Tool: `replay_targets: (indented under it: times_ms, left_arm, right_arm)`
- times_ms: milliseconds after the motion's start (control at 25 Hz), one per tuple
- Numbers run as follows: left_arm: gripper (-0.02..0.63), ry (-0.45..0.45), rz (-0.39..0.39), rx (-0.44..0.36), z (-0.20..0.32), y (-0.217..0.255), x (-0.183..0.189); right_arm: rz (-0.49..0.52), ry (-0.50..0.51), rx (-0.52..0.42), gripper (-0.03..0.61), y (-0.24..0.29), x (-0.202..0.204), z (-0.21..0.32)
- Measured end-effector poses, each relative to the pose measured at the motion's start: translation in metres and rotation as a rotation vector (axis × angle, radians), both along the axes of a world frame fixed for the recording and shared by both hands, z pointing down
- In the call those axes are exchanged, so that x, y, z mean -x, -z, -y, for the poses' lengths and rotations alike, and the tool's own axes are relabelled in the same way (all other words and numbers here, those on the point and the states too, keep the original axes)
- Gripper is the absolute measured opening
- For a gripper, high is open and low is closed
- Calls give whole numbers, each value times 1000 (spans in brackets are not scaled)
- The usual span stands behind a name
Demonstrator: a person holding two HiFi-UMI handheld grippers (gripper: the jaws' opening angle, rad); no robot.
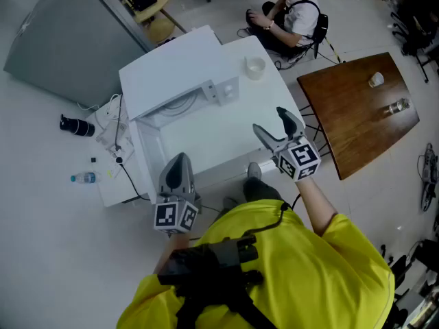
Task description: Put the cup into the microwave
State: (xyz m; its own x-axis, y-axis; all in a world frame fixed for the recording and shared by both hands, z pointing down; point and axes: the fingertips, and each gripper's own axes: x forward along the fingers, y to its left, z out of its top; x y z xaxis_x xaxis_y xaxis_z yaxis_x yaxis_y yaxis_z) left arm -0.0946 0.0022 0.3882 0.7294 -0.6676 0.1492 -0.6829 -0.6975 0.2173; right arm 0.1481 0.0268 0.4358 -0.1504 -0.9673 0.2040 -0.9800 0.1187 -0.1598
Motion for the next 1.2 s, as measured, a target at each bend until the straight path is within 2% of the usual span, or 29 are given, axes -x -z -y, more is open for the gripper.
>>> replay_targets:
  times_ms: [120, 200, 240, 440, 600, 720, 880, 1080, 1200]
  left_arm:
    - [0, -5, 10, 4, 14, 4, -33]
    - [0, -7, 18, 8, 26, 1, -53]
    - [0, -7, 23, 12, 33, -1, -62]
    - [0, -17, 48, 43, 56, -19, -102]
    - [0, -9, 62, 75, 71, -34, -122]
    - [0, -8, 76, 101, 78, -47, -129]
    - [0, 17, 87, 91, 93, -49, -134]
    - [0, 41, 108, 118, 98, -60, -123]
    - [0, 77, 107, 134, 102, -61, -114]
  right_arm:
    - [2, 8, 93, 494, -56, -35, 37]
    - [10, 7, 132, 506, -92, -61, 66]
    - [15, 7, 148, 577, -110, -74, 82]
    - [6, -36, 246, 583, -208, -137, 151]
    - [-44, -29, 299, 583, -264, -162, 200]
    - [-83, -38, 300, 583, -286, -176, 234]
    - [-119, -39, 279, 583, -301, -184, 267]
    - [-125, -61, 237, 581, -309, -188, 294]
    - [-133, -51, 250, 581, -319, -180, 302]
